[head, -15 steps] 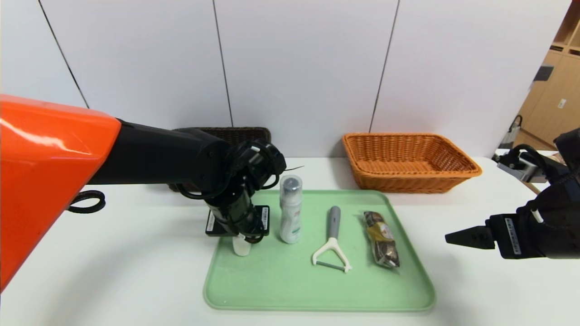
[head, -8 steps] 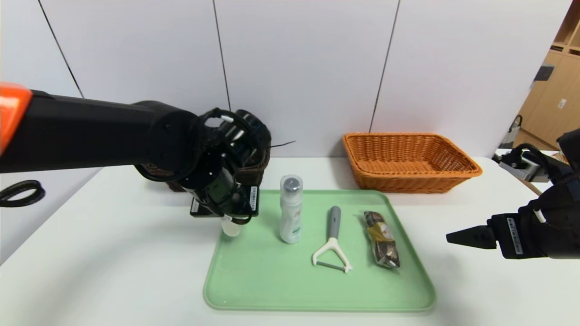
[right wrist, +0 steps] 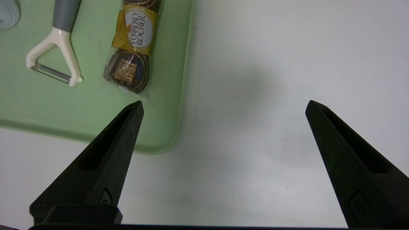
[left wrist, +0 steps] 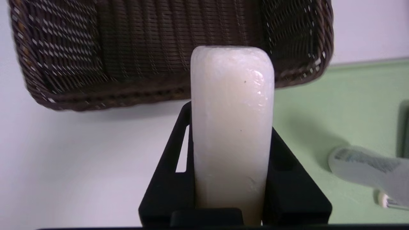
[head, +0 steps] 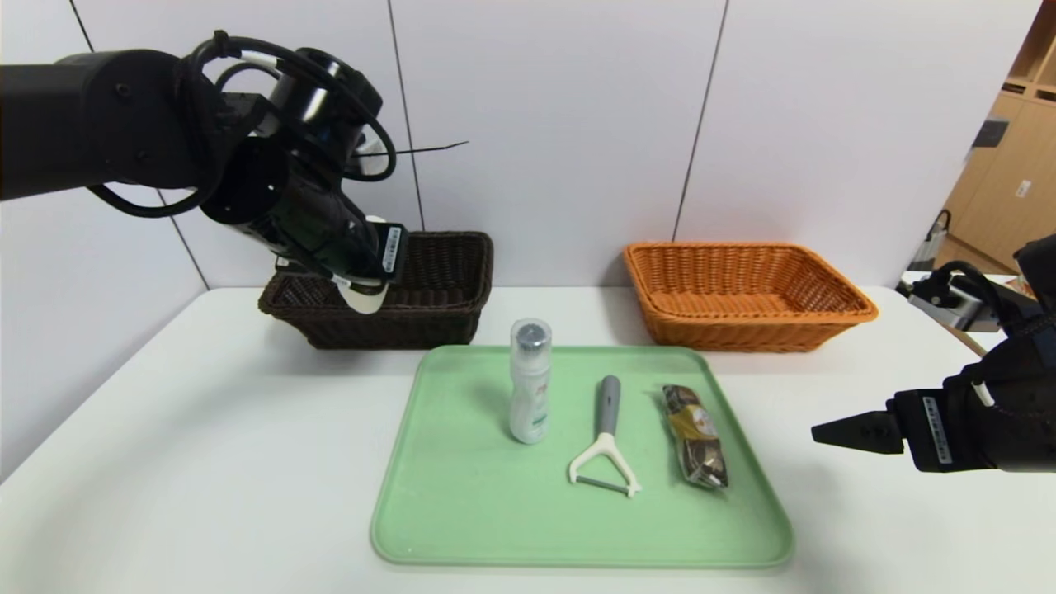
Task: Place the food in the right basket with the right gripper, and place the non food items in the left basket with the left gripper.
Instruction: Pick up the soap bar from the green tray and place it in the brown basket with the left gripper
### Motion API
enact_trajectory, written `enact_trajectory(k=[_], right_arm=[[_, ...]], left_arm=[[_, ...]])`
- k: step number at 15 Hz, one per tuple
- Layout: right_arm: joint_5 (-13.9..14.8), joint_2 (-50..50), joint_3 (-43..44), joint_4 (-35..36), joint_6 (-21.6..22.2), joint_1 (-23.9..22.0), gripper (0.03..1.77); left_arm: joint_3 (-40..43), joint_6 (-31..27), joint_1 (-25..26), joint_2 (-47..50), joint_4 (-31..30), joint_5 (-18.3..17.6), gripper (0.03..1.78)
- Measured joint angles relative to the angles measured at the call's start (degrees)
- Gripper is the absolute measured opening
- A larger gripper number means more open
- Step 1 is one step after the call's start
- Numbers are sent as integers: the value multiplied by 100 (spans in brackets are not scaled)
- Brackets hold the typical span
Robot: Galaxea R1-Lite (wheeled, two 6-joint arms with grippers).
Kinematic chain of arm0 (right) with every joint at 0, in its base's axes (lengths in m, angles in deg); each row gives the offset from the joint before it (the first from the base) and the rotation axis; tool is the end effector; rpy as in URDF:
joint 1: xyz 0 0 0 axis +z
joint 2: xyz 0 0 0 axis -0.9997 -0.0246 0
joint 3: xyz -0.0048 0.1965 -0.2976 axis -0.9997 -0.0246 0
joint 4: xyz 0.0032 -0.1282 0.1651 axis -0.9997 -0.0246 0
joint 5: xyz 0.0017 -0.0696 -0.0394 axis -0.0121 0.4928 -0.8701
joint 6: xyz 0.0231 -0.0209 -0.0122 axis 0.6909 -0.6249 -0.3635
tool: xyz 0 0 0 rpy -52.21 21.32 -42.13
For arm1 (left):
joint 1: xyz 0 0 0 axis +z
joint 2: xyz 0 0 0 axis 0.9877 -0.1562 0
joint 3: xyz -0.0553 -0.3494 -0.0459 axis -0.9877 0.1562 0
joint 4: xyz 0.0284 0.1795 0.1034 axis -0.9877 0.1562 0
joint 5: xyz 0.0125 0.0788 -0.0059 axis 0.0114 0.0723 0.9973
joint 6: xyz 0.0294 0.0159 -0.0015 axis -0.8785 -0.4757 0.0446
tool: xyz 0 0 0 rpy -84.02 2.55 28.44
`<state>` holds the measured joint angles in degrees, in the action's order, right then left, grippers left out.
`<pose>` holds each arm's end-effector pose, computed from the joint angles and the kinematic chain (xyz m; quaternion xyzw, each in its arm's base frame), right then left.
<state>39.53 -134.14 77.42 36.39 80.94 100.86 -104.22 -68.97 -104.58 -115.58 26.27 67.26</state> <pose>0.1998 0.0453 0.2450 0.0269 0.4273 0.0913 0.8991 0.3641 -0.1496 0.3295 0.0215 0.3427 -0.0370 0.9385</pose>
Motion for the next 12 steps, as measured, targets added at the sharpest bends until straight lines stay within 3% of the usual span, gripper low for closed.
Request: enact_trajectory(k=[5,12], right_arm=[[0,-12,-6,5,-7,0,175],[-7,-37,-44,5,-24,9,175]], left_arm=[[-791,-666,753,-828,-339,-29,52],[-835,-701,1506,-1768,-1452,-57,52]])
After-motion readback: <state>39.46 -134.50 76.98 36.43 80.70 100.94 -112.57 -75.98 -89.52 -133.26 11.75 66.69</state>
